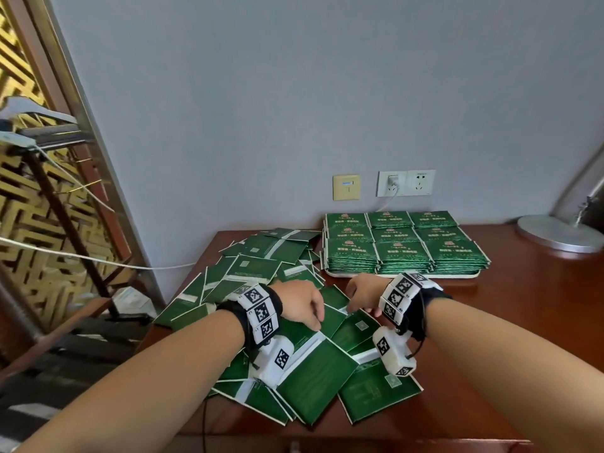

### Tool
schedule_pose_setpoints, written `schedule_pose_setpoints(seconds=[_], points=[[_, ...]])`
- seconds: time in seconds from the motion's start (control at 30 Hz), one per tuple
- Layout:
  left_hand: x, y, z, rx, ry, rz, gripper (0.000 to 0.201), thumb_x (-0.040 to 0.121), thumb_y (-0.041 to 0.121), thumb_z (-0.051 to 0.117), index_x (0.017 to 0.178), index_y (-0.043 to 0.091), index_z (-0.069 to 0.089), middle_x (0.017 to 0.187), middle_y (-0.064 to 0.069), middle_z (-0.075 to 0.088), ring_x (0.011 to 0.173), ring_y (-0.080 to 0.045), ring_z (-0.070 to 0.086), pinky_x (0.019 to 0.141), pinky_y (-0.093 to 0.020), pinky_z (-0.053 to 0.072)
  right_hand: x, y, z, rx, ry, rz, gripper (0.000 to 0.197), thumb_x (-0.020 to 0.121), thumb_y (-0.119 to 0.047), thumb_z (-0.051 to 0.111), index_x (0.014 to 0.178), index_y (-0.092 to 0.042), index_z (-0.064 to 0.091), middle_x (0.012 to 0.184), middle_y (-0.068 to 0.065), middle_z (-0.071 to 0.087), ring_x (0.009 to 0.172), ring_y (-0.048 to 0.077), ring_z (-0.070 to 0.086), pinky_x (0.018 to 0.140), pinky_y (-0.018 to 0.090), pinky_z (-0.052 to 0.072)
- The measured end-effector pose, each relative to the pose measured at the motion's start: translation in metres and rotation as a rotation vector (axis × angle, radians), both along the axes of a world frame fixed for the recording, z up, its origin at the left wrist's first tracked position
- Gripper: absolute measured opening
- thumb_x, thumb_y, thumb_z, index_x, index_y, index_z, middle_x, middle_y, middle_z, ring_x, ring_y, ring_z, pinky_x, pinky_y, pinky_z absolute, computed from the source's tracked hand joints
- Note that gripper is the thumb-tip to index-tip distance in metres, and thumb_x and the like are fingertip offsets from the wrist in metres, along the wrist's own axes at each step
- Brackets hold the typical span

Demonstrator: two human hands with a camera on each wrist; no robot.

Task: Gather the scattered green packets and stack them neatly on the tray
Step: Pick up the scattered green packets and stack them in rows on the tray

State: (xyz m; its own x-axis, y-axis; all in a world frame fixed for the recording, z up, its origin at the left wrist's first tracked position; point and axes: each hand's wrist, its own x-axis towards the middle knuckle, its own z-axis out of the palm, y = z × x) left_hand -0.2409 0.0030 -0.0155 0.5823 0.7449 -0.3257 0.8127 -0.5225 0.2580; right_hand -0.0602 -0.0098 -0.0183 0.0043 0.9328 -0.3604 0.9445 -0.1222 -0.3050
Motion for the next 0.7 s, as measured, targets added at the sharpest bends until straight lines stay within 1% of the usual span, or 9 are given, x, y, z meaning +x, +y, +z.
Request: schedule_pose_setpoints(seconds=[0.03, 0.1, 0.2, 0.33, 0.43, 0.5, 0.57, 0.63, 0.7], points=[[-0.001, 0.000, -0.001, 0.001, 0.017, -0.011, 0.025, 0.083, 0.038, 0.075, 0.105, 0.027, 0.074, 0.086, 0.022, 0.058, 0.096, -0.009, 0.057, 0.103, -0.043, 0.039, -0.001, 0.001, -0.001, 0.004, 0.008, -0.010, 0.043, 0.086, -0.021, 0.070, 0.126, -0.007, 0.061, 0.081, -0.003, 0.059, 0.062, 0.009, 0.055, 0.040, 0.016, 0.042], [-0.001, -0.002, -0.001, 0.014, 0.045, -0.032, 0.026, 0.083, 0.041, 0.074, 0.106, 0.028, 0.073, 0.089, 0.021, 0.059, 0.101, -0.011, 0.056, 0.104, -0.047, 0.031, -0.003, 0.003, -0.002, 0.012, 0.022, -0.026, 0.042, 0.086, -0.021, 0.070, 0.125, -0.005, 0.062, 0.081, -0.001, 0.060, 0.070, 0.013, 0.059, 0.048, 0.018, 0.046], [0.000, -0.003, -0.001, 0.035, 0.065, -0.060, 0.028, 0.084, 0.045, 0.073, 0.107, 0.028, 0.073, 0.091, 0.020, 0.059, 0.103, -0.012, 0.054, 0.104, -0.050, 0.025, -0.005, 0.006, -0.004, 0.017, 0.056, -0.048, 0.044, 0.087, -0.020, 0.071, 0.124, -0.001, 0.061, 0.098, 0.008, 0.067, 0.088, 0.021, 0.064, 0.060, 0.022, 0.050], [-0.001, -0.004, -0.001, 0.004, 0.055, -0.077, 0.027, 0.083, 0.045, 0.074, 0.103, 0.028, 0.073, 0.089, 0.021, 0.060, 0.100, -0.010, 0.054, 0.106, -0.053, 0.023, -0.006, 0.009, -0.007, 0.007, 0.103, -0.075, 0.048, 0.084, -0.018, 0.074, 0.125, 0.001, 0.060, 0.104, 0.010, 0.068, 0.090, 0.023, 0.066, 0.068, 0.029, 0.055], [0.000, -0.004, -0.002, 0.019, 0.067, -0.092, 0.022, 0.083, 0.042, 0.075, 0.100, 0.028, 0.073, 0.094, 0.018, 0.062, 0.099, -0.011, 0.054, 0.107, -0.055, 0.022, -0.006, 0.010, -0.008, 0.028, 0.143, -0.097, 0.051, 0.084, -0.018, 0.074, 0.129, -0.001, 0.057, 0.088, 0.004, 0.063, 0.078, 0.019, 0.063, 0.061, 0.025, 0.052], [0.000, -0.005, -0.002, 0.020, 0.070, -0.095, 0.017, 0.084, 0.039, 0.075, 0.096, 0.028, 0.072, 0.096, 0.017, 0.061, 0.098, -0.011, 0.052, 0.108, -0.057, 0.019, -0.006, 0.010, -0.006, 0.041, 0.174, -0.120, 0.053, 0.084, -0.018, 0.074, 0.132, -0.002, 0.055, 0.080, -0.002, 0.056, 0.068, 0.014, 0.057, 0.053, 0.019, 0.048], [0.001, -0.006, -0.002, 0.012, 0.072, -0.092, 0.011, 0.084, 0.037, 0.075, 0.090, 0.028, 0.071, 0.100, 0.015, 0.061, 0.099, -0.013, 0.050, 0.110, -0.059, 0.016, -0.004, 0.011, -0.006, 0.046, 0.205, -0.140, 0.055, 0.084, -0.017, 0.074, 0.133, -0.004, 0.053, 0.079, -0.005, 0.054, 0.063, 0.010, 0.053, 0.050, 0.016, 0.046], [0.002, -0.008, -0.001, 0.008, 0.071, -0.088, 0.009, 0.084, 0.036, 0.075, 0.084, 0.029, 0.069, 0.109, 0.011, 0.062, 0.103, -0.015, 0.049, 0.112, -0.060, 0.013, -0.002, 0.012, -0.005, 0.041, 0.234, -0.150, 0.055, 0.083, -0.015, 0.075, 0.133, -0.005, 0.055, 0.092, 0.001, 0.062, 0.071, 0.016, 0.061, 0.057, 0.022, 0.054], [0.002, -0.008, 0.000, 0.011, 0.060, -0.080, 0.009, 0.085, 0.035, 0.075, 0.084, 0.028, 0.069, 0.115, 0.009, 0.063, 0.107, -0.016, 0.050, 0.112, -0.058, 0.013, 0.002, 0.013, -0.006, 0.046, 0.263, -0.155, 0.053, 0.081, -0.013, 0.076, 0.130, -0.005, 0.058, 0.103, 0.008, 0.066, 0.084, 0.026, 0.069, 0.069, 0.035, 0.061]])
